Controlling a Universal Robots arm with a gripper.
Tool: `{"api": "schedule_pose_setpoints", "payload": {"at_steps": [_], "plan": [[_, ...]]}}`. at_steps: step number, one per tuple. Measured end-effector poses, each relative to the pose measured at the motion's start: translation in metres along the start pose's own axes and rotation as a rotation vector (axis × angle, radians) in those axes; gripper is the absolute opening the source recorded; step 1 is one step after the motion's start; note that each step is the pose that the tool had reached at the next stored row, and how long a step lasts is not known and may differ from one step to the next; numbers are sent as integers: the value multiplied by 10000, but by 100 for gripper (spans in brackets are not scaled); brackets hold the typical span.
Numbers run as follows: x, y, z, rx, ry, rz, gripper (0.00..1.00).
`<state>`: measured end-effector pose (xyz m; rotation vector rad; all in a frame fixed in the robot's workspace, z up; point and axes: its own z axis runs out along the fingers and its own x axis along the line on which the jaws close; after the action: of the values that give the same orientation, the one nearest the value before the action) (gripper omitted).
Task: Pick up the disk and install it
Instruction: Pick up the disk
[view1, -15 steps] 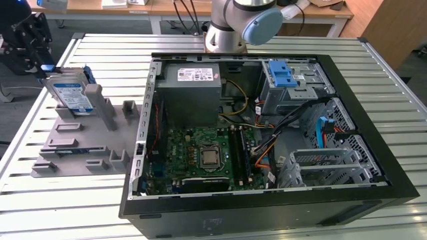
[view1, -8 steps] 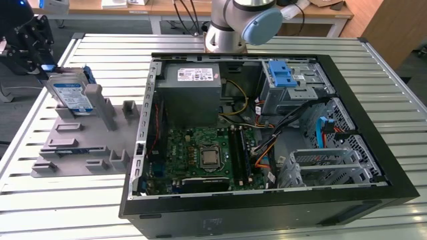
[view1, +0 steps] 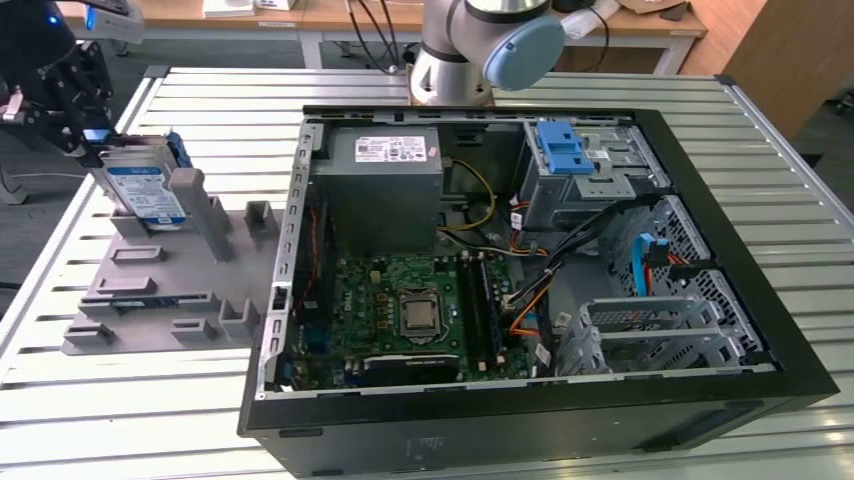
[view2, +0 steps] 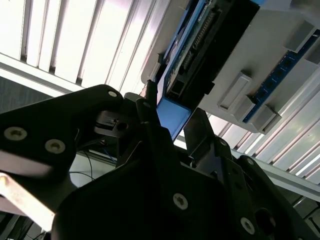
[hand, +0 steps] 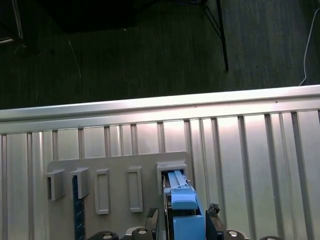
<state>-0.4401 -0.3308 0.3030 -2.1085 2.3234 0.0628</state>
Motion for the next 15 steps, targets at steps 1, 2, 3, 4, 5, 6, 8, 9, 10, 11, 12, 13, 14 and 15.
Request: {"api": "schedule_pose_setpoints", "payload": {"at_steps": [1, 2, 3, 4, 5, 6, 8, 9, 10, 11, 12, 13, 14, 15], "plan": [[0, 0, 14, 0, 0, 0, 49], [-1, 0, 20, 0, 0, 0, 49], [-1, 1, 19, -3, 2, 1, 49], [-1, 1, 21, -3, 2, 1, 49], [-1, 1, 23, -1, 1, 1, 49], [-1, 0, 24, 0, 0, 1, 49], [0, 1, 36, 4, -2, 0, 49], [0, 1, 43, 2, -1, -1, 49], [0, 3, 51, -1, 0, -2, 49], [-2, 5, 60, 0, 0, -2, 49], [-8, 7, 69, 0, 0, -1, 49], [-15, 9, 78, -1, 0, -2, 49], [-20, 11, 88, 0, 0, -3, 49], [-24, 13, 99, 1, -1, -3, 49]]}}
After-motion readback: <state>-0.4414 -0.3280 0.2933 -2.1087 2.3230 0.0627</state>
